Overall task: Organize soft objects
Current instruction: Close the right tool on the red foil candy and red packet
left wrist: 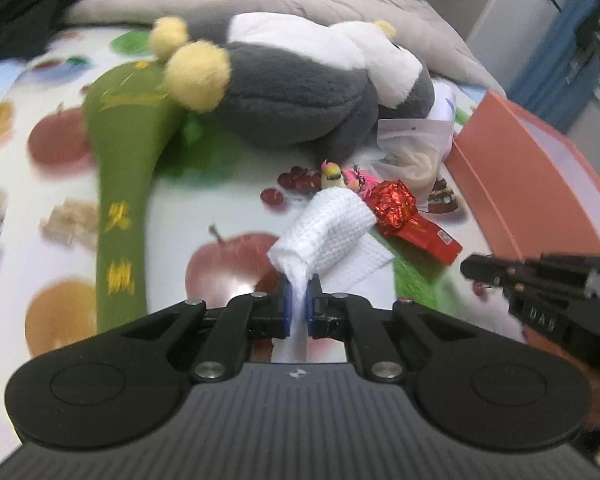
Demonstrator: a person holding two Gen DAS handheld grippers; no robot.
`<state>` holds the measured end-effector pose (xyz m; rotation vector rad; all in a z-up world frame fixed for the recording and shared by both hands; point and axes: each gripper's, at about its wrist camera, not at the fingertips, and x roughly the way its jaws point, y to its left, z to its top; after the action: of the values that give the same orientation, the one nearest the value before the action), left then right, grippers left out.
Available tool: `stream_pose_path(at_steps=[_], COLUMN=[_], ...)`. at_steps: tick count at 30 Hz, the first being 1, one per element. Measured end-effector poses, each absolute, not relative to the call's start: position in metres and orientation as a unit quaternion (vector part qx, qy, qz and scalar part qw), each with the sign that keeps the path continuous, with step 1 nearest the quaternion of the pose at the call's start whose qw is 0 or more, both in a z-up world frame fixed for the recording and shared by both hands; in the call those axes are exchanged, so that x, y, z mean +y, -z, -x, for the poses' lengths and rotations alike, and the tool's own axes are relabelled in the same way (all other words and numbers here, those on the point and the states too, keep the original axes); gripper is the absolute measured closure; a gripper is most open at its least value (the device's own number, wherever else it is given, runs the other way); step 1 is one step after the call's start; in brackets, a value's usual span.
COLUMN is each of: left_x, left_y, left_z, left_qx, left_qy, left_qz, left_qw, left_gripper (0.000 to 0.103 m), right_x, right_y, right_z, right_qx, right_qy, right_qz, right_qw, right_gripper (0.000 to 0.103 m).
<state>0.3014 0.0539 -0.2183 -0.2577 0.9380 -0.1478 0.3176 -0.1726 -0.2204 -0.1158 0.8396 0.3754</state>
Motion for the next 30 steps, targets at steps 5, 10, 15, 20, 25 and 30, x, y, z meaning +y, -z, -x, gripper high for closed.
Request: stream_pose_path(at_steps=[5,10,15,20,25,30], left_x=[0.047,0.045,0.051,0.059,0.059,0.059], left_y=[0.217,0.219,0.216,0.215,0.220,0.227], left_z=[-0.272,-0.259,-0.260,-0.268,-0.285,-0.298], left_qx=[0.446,0.446,0.450,0.440,0.438,0.438], left_qy=[0.028,0.023,0.030,0.038,0.040,0.044], left_qz=[0.155,0.155,0.147,0.145,0.118,0.101], left_qw=[0.881,0.881,0.880,0.885,0.890,0.892], left_gripper=[0.094,0.093,0.044,0.041,0.041,0.041], right_x=[-0.174,-0.176,-0.168,-0.155,-0.144,-0.136], right_y=[0.214,0.206,0.204,0.208,0.221,0.235], right_z=[-0.296,-0.294,-0.309,-0.332,-0.360,-0.380], right_qx=[0.397,0.382,0.374,0.368,0.380,0.392], right_qy=[-0.179,-0.166,-0.167,-0.176,-0.162,-0.166], right_qz=[0.044,0.020,0.017,0.017,0.037,0.048], right_qw=[0.899,0.909,0.912,0.913,0.910,0.904], right_gripper=[0.100,0.095,0.052,0.052,0.048,0.048])
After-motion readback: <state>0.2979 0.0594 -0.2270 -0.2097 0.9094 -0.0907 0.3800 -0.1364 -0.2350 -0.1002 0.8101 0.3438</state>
